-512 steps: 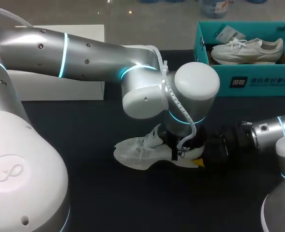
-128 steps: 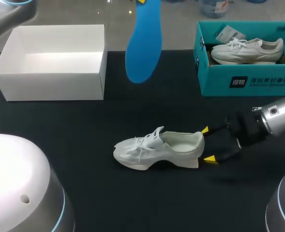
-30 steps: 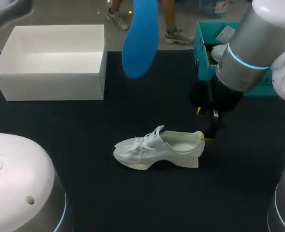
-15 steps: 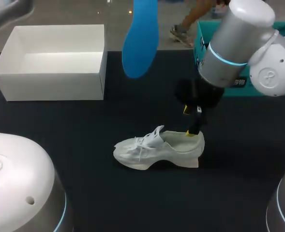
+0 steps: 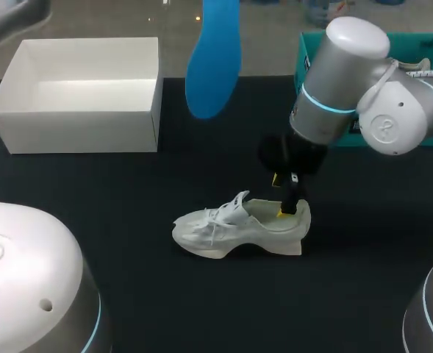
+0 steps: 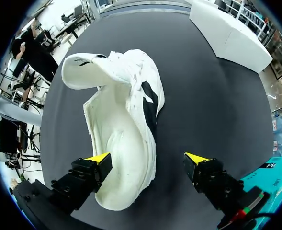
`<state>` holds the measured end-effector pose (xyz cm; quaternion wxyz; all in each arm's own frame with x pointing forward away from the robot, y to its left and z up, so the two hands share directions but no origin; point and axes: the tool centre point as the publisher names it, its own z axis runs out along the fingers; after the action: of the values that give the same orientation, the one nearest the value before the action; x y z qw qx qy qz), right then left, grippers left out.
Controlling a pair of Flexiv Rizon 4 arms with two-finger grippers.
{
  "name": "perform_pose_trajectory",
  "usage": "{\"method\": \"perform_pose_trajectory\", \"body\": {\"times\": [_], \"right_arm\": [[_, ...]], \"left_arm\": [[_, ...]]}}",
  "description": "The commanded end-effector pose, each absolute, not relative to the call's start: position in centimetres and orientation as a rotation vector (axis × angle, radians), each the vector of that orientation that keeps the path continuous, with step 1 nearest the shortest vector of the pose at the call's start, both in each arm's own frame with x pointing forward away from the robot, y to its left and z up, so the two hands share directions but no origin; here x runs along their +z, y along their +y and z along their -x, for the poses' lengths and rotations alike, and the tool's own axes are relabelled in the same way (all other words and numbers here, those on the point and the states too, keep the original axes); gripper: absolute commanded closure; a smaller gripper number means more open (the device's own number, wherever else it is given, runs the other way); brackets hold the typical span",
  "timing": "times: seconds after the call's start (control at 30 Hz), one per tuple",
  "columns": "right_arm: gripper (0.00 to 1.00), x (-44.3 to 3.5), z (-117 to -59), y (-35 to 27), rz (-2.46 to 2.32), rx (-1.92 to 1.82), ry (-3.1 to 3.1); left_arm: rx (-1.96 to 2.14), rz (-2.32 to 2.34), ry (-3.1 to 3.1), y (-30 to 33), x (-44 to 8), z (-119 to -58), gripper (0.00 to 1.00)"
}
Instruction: Take the shoe out of the shoebox, open the shoe tongue, remove and reinsert the insole, then place the shoe into the shoebox
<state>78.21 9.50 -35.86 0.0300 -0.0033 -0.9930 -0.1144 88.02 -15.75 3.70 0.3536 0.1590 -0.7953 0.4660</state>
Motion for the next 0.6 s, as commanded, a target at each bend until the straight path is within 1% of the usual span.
{"method": "perform_pose_trajectory", "body": {"times": [0.03, 0.17, 0.2, 0.23, 0.27, 0.6], "right_arm": [[0.0, -37.6, -78.8, 10.0, 0.005, -0.359, -3.044], [0.0, -38.4, -78.7, 10.2, -0.012, -0.396, -3.033], [0.38, -38.6, -78.6, 10.2, -0.016, -0.396, -3.03], [0.94, -38.7, -78.5, 10.3, -0.017, -0.395, -3.029], [1.0, -38.9, -78.4, 10.2, -0.021, -0.4, -3.02], [1.0, -39.8, -76.9, 9.7, 0.008, -0.416, -2.994]], "left_arm": [[1.201, -0.408, -2.057, -15.7, 3.7, -88.2, 1.0], [1.201, -0.408, -2.057, -15.7, 3.7, -88.2, 1.0], [1.201, -0.408, -2.057, -15.7, 3.7, -88.2, 1.0], [1.201, -0.408, -2.057, -15.7, 3.7, -88.2, 1.0], [1.201, -0.408, -2.057, -15.7, 3.7, -88.2, 1.0], [1.201, -0.408, -2.057, -15.7, 3.7, -88.2, 1.0]]}}
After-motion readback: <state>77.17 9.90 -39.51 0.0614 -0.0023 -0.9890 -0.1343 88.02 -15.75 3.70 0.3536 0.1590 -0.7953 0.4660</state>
